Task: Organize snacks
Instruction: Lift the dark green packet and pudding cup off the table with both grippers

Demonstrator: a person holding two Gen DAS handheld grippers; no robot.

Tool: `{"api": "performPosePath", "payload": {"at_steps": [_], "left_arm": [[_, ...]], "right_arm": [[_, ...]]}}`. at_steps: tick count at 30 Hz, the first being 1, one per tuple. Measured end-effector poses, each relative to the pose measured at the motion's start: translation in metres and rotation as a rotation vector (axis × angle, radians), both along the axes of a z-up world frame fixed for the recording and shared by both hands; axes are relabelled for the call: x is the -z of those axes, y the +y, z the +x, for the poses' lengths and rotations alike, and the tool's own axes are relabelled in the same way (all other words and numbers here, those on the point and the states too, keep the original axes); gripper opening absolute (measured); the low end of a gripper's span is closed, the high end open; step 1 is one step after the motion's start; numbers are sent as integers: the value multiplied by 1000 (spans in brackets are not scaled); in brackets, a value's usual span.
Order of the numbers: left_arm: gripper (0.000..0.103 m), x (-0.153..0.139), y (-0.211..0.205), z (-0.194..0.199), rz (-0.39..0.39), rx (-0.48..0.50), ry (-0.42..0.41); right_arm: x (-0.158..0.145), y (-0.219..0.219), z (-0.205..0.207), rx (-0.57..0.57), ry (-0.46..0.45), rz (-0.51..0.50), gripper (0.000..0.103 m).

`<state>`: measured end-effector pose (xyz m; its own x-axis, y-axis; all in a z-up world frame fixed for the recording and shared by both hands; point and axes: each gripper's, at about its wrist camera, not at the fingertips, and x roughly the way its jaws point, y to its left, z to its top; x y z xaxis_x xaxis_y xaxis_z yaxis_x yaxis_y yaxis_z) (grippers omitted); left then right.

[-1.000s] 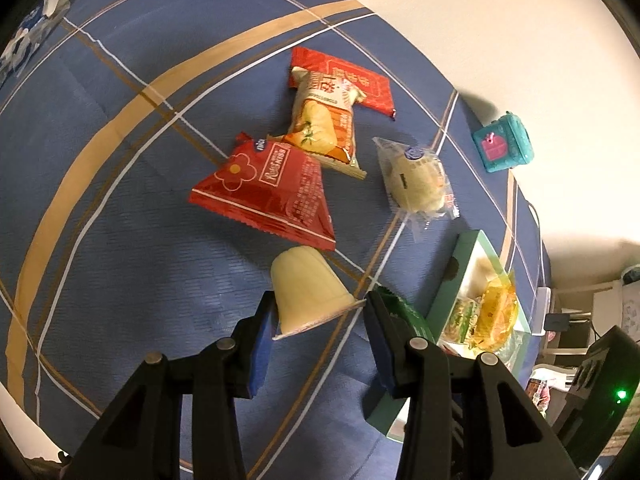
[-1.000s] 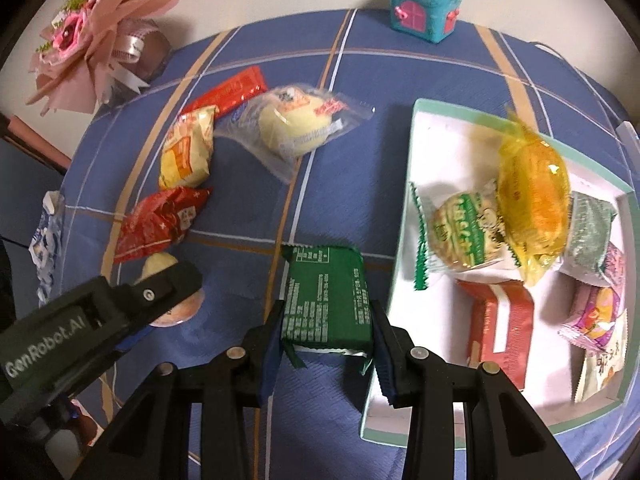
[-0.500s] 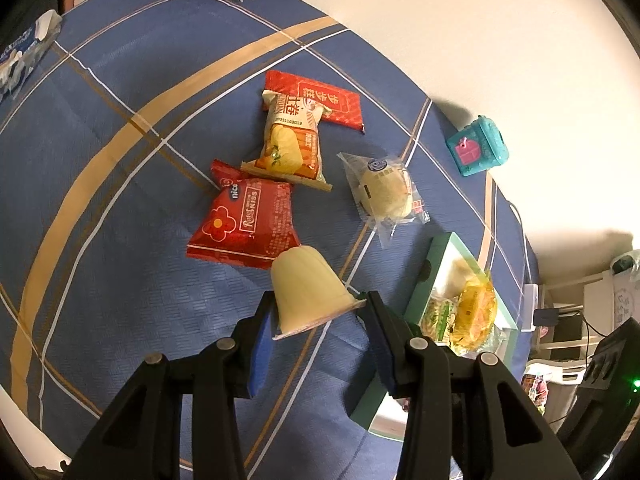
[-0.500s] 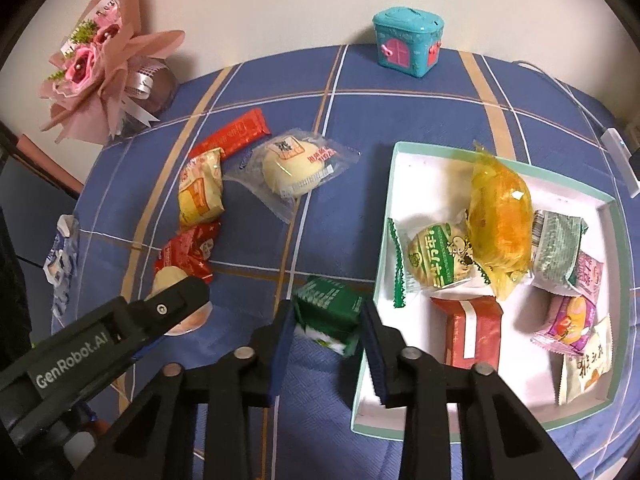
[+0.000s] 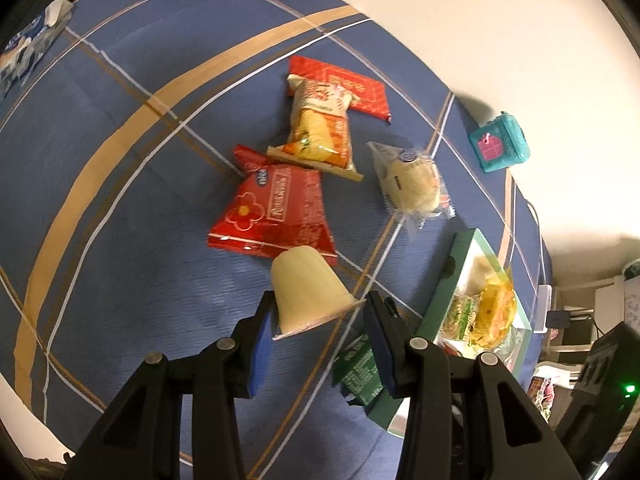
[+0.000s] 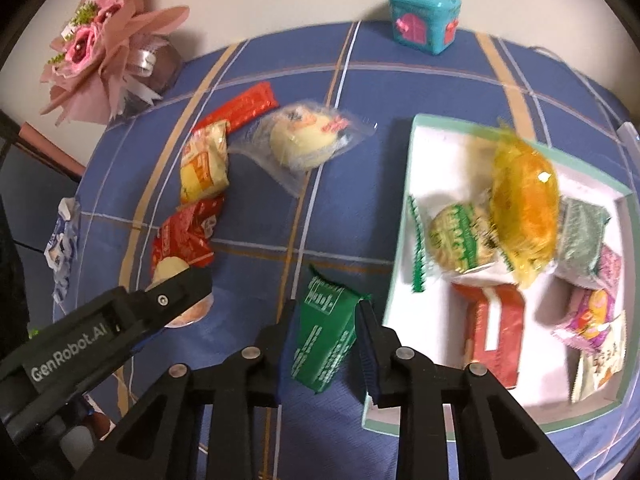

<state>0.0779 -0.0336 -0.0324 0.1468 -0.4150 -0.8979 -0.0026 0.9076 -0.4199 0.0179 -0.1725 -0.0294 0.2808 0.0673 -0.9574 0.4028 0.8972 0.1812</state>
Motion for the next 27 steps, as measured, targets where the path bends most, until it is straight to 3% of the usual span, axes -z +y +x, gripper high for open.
{"api": "performPosePath", "payload": {"at_steps": [5, 8, 11, 17, 19, 22, 27], "left_arm": [[45, -1, 1, 0, -6, -12, 3], [45, -1, 2, 0, -11, -12, 6], [45, 0, 3, 0, -13, -18, 11], [45, 1, 9, 1, -19, -36, 18], [45, 1, 11, 2, -21, -41, 20], [45, 2, 12, 2, -24, -46, 24], [45, 3, 12, 2, -28, -48, 30]], "right_arm": [[17, 6, 0, -5, 51, 30, 32], [18, 8, 1, 2, 46, 34, 48], [19, 12, 4, -6, 41, 34, 57], [16, 26, 14, -53, -4, 78, 58], [11, 25, 13, -42, -9, 52, 58], [10, 23, 10, -28, 15, -21, 58], [22, 22, 12, -30, 49, 11, 58]]}}
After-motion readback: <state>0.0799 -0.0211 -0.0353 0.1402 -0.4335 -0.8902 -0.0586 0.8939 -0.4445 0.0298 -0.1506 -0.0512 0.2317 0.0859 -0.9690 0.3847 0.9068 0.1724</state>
